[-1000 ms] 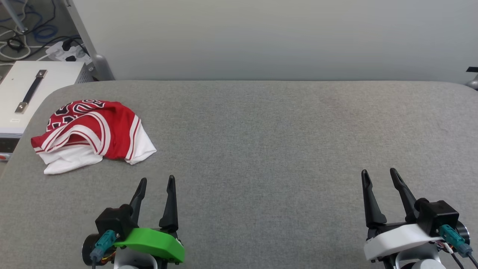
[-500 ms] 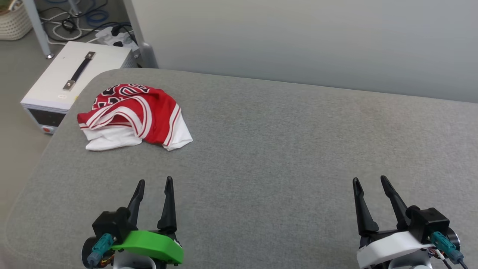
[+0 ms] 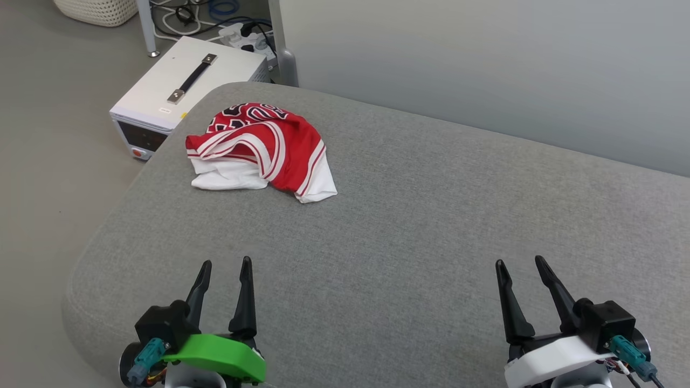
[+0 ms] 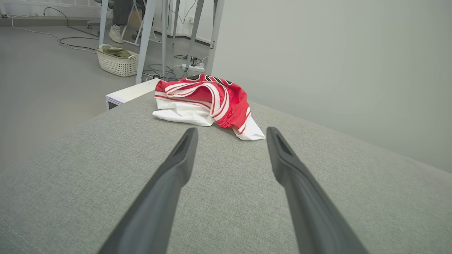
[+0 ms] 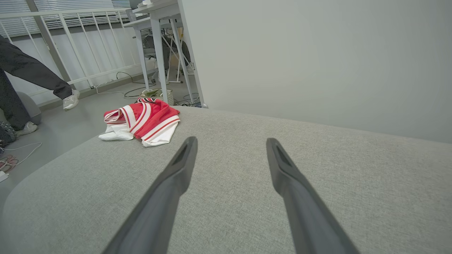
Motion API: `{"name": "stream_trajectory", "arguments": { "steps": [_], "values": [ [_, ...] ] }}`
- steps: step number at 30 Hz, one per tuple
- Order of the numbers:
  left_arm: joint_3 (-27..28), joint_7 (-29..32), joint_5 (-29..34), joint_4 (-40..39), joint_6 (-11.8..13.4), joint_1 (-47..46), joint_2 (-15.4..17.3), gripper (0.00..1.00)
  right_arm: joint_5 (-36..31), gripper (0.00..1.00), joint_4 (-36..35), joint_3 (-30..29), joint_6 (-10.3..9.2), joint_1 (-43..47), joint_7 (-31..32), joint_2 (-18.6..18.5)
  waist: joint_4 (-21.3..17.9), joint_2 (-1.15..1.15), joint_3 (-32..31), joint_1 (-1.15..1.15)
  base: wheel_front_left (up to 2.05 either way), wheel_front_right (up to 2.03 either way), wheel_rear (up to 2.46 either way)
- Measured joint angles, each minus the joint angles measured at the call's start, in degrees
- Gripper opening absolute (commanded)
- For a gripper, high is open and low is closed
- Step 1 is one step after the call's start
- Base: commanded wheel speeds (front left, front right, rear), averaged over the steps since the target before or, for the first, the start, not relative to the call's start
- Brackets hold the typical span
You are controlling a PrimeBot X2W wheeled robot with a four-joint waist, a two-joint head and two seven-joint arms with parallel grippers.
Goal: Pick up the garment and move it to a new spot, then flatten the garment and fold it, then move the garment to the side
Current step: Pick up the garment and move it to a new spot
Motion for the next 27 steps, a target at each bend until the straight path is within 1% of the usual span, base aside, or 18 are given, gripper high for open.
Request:
{"name": "stream_trajectory", "arguments": {
  "steps": [4, 11, 17, 20, 24, 27],
  "values": [
    [-0.3, 0.0, 0.0, 0.0, 0.0, 0.0, 0.0, 1.0, 0.1, 1.0, 0.1, 0.4, 0.0, 0.0, 0.0, 0.0, 1.6, 0.0, 0.0, 0.0, 0.0, 0.0, 0.0],
    [-0.3, 0.0, 0.1, 0.0, 0.0, 0.0, 0.0, 1.0, 0.1, 1.0, 0.2, 0.5, 0.0, 0.0, 0.0, 0.0, 3.3, 0.0, 0.0, 0.0, 0.0, 0.0, 0.0],
    [-0.1, 0.0, 0.1, 0.0, -0.1, 0.0, 0.0, 1.0, 0.8, 1.0, -0.2, 0.4, 0.0, 0.0, 0.0, 0.0, 3.3, 0.0, 0.5, 0.0, 0.0, 0.0, 0.0],
    [-0.1, 0.0, 0.2, 0.1, -0.3, -0.2, 0.0, 1.0, 0.6, 1.0, -1.1, 0.1, 0.0, -0.1, 0.0, 0.1, 2.7, 0.0, 2.3, 0.0, 0.0, 0.0, 0.0],
    [-0.5, 0.0, 2.4, 4.1, -1.4, -2.4, 0.2, 1.0, -0.4, 1.0, -2.4, -0.1, 0.0, -1.0, 0.0, 0.1, 1.9, 0.0, 4.4, 0.0, 0.0, 0.0, 0.0],
    [-1.2, 0.0, 2.8, 8.1, -2.2, -7.3, 1.5, 1.0, -1.9, 1.0, -4.0, -0.1, 0.0, -2.2, 0.0, 0.1, 1.1, 0.0, 6.5, 0.0, 0.0, 0.0, 0.0]
  ]
}}
